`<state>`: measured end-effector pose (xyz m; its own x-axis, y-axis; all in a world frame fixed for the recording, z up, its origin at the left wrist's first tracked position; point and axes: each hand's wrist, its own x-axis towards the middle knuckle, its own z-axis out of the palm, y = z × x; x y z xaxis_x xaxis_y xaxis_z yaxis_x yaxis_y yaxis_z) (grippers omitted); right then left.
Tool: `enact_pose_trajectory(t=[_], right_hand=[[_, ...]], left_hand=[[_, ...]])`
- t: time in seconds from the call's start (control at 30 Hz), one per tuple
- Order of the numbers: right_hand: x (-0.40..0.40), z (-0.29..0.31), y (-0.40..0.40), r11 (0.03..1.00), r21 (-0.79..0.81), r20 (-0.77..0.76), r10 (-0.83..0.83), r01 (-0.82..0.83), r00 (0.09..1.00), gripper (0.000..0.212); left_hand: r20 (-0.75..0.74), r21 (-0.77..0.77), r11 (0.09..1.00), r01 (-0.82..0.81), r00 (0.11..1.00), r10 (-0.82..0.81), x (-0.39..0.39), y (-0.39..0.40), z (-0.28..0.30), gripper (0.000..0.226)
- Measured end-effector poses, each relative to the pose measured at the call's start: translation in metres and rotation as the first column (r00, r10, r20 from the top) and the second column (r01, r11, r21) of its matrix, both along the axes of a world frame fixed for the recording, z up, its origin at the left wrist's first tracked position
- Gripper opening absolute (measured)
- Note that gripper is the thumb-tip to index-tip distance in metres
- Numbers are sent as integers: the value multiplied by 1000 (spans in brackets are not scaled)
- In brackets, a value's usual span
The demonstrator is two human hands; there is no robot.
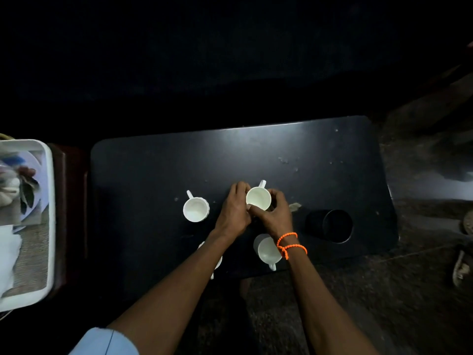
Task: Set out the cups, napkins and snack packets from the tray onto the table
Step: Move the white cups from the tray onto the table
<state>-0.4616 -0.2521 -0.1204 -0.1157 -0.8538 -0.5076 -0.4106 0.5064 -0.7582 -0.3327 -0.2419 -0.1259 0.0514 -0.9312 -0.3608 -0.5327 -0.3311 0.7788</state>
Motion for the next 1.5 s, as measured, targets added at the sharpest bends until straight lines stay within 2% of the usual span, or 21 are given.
enact_pose_trajectory(t=[0.1, 0.17, 0.33, 0.43, 0.53, 0.7, 0.9, 1.5], right_hand=[[-2, 2, 13, 997, -46, -2, -65, 65, 998, 51], [-5, 6, 28, 987, -132, -52, -104, 97, 993, 48], [-12, 13, 71, 966, -258, -285, -58, -19, 957, 62], [-13, 16, 94, 973, -213, -397, -4, -88, 918, 71], [-14, 14, 108, 984, -136, -473, 40, -118, 880, 77], [-19, 8, 118, 986, -74, -464, 100, -151, 880, 75], [-19, 11, 119, 990, -67, -445, 78, -121, 892, 71], [-9, 10, 126, 990, -28, -477, 106, -135, 873, 76]], left_hand=[[0, 14, 1000, -11, 1000, 11, 6, 10, -2, 47], [21, -11, 999, -35, 999, 35, 12, 25, 3, 53], [117, -168, 969, -183, 972, 204, 27, 86, 22, 39], [248, -114, 965, -235, 934, 256, 29, 122, 28, 47], [352, 19, 971, -236, 911, 215, 29, 148, 29, 65], [388, 152, 967, -205, 912, 132, 31, 166, 25, 82], [316, 159, 966, -204, 938, 146, 38, 167, 25, 76], [334, 149, 968, -202, 932, 143, 36, 178, 23, 79]])
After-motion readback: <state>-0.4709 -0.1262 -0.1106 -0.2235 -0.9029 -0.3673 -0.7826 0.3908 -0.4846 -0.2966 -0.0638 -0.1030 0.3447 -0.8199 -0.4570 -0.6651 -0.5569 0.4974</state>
